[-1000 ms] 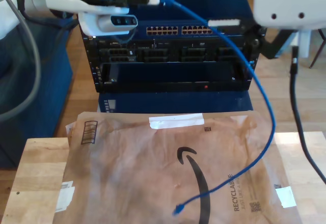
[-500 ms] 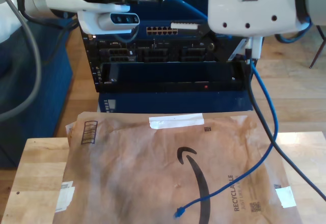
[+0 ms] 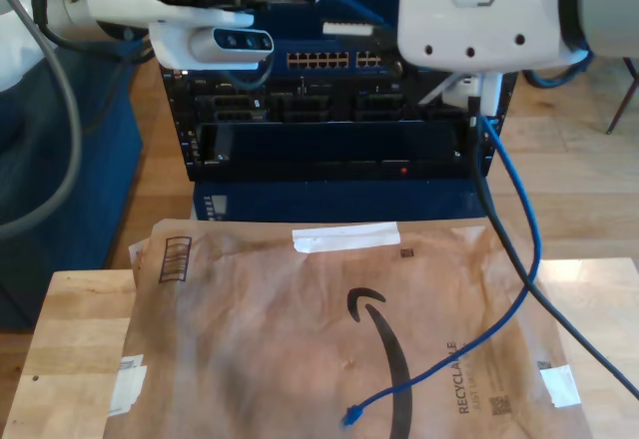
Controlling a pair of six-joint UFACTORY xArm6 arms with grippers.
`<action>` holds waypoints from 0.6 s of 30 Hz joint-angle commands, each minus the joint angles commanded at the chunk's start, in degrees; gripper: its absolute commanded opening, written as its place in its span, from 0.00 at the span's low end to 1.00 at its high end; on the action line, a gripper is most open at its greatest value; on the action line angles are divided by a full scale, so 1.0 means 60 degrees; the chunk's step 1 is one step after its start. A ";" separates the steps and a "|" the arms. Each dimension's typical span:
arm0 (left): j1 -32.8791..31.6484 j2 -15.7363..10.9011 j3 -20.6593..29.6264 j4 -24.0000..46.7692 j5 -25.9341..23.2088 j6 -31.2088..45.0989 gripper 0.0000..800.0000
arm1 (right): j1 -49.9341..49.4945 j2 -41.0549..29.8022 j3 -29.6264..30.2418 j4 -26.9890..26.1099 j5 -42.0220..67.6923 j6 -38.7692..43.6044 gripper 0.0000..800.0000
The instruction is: Grab the cable and plug it in
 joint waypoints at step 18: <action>0.0000 0.0000 0.0015 0.0000 0.0044 -0.0015 0.03 | 0.0073 0.0015 0.0103 0.0000 -0.0073 0.0015 0.33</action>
